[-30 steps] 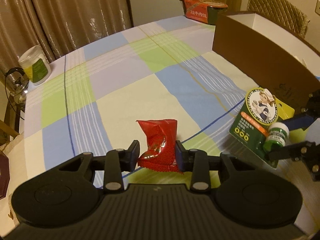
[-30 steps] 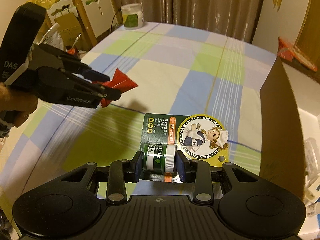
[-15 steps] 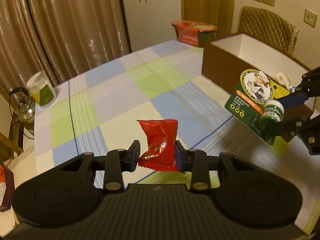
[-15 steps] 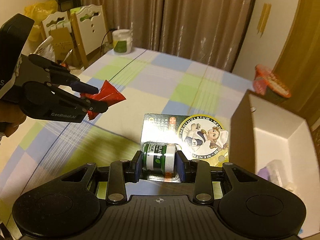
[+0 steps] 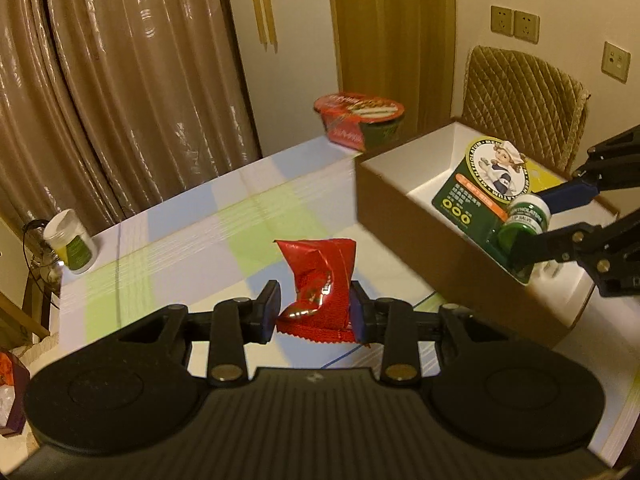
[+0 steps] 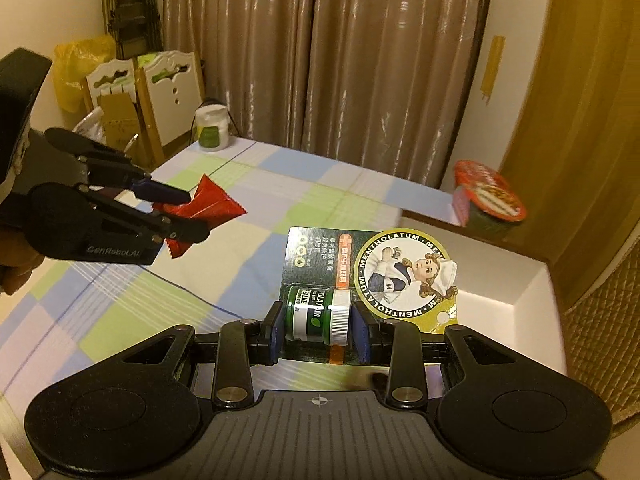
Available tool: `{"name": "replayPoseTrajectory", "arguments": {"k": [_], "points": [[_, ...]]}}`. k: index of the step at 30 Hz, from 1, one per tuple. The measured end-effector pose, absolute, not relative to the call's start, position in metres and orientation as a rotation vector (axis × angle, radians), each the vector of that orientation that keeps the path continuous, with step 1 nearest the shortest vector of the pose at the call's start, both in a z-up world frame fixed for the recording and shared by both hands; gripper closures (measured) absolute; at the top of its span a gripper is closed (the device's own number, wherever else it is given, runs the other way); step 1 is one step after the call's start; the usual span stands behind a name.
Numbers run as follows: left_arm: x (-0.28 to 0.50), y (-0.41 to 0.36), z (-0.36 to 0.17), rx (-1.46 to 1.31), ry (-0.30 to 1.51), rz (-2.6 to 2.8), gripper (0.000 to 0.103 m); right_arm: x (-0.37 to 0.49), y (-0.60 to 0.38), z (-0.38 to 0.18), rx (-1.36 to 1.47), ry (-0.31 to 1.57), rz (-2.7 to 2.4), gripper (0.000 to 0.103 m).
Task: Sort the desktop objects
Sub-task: 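Carry the red packet and blister card up over the brown box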
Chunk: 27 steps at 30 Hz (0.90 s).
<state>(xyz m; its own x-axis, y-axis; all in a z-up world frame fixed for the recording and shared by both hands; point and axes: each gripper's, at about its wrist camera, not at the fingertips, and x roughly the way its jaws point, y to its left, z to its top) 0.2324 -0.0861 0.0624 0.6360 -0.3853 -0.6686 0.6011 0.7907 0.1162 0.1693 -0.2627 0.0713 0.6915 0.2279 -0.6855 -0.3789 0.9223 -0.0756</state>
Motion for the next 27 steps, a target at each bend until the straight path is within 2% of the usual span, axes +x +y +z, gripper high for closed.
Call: {"name": "replayPoseTrajectory", "arguments": {"k": [12, 19, 27], "points": [[0.225, -0.221, 0.072, 0.321, 0.684, -0.63, 0.072, 0.2, -0.391, 0.07, -0.194, 0.763, 0.303, 0.069], [0.248, -0.277, 0.067, 0.362, 0.679, -0.707, 0.072, 0.223, -0.417, 0.06, -0.195, 0.793, 0.28, 0.069], [0.28, -0.302, 0.047, 0.382, 0.706, -0.72, 0.072, 0.256, -0.422, 0.042, -0.267, 0.842, 0.301, 0.069]]}}
